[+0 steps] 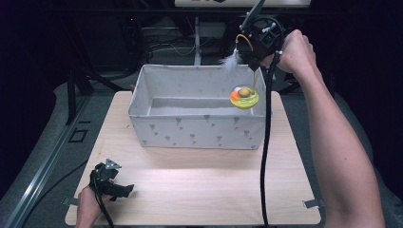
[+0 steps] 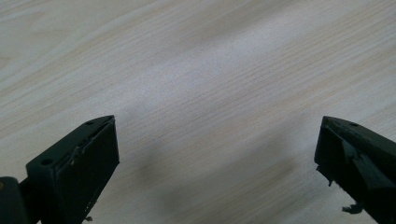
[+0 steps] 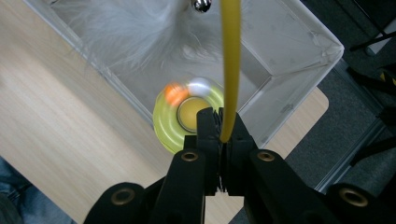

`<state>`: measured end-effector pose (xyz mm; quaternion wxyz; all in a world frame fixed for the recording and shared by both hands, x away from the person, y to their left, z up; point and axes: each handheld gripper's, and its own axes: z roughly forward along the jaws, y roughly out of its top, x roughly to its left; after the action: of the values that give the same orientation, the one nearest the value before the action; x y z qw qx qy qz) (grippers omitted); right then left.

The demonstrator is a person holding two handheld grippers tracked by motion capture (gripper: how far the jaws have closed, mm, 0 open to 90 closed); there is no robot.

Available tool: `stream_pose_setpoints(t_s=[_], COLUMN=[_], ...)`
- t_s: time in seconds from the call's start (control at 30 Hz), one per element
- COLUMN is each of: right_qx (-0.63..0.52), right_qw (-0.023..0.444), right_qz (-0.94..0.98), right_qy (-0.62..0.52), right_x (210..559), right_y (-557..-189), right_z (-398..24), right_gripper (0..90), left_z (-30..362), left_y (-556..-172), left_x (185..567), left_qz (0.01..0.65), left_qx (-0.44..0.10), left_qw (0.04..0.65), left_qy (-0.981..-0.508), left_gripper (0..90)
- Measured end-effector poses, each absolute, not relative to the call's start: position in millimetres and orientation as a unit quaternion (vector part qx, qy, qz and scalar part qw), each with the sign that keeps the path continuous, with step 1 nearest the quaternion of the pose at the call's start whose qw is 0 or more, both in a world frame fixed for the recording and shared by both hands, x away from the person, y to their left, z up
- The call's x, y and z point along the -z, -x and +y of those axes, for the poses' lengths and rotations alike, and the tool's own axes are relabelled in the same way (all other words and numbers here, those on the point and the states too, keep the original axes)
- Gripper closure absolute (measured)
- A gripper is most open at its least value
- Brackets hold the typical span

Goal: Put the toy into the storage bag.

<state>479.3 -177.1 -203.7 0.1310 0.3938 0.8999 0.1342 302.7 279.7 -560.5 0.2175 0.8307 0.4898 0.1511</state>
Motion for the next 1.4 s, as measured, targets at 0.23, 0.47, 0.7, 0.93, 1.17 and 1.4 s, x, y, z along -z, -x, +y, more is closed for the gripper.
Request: stream_pose_setpoints(t_s=[0.23, 0.47, 0.7, 0.93, 1.17, 1.4], right_qx=[-0.13, -0.131, -0.133, -0.132, -0.128, -0.12], right_qw=[0.129, 0.125, 0.122, 0.117, 0.112, 0.104], right_qz=[0.894, 0.89, 0.886, 0.884, 0.884, 0.884], right_qy=[-0.409, -0.419, -0.427, -0.434, -0.436, -0.439], right_x=[218.2, 231.1, 245.5, 263.3, 277.7, 294.2], right_y=[-491.1, -499.8, -506.8, -512.2, -512.3, -511.2], right_z=[-183.8, -187.8, -189.1, -191.3, -194.9, -199.6], right_gripper=[88.1, 88.1, 88.1, 88.1, 88.1, 88.1], left_z=[278.9, 278.1, 278.1, 277.8, 278.5, 278.0], left_y=[-302.7, -302.8, -302.6, -302.6, -302.6, -302.8], left_x=[560.3, 560.5, 560.4, 560.4, 559.8, 559.9], left_qz=[0.488, 0.487, 0.487, 0.487, 0.487, 0.484], left_qx=[-0.152, -0.153, -0.154, -0.153, -0.155, -0.154], left_qw=[0.218, 0.217, 0.219, 0.218, 0.219, 0.217], left_qy=[-0.831, -0.832, -0.831, -0.831, -0.831, -0.834], left_gripper=[0.0, 0.0, 0.0, 0.0, 0.0, 0.0])
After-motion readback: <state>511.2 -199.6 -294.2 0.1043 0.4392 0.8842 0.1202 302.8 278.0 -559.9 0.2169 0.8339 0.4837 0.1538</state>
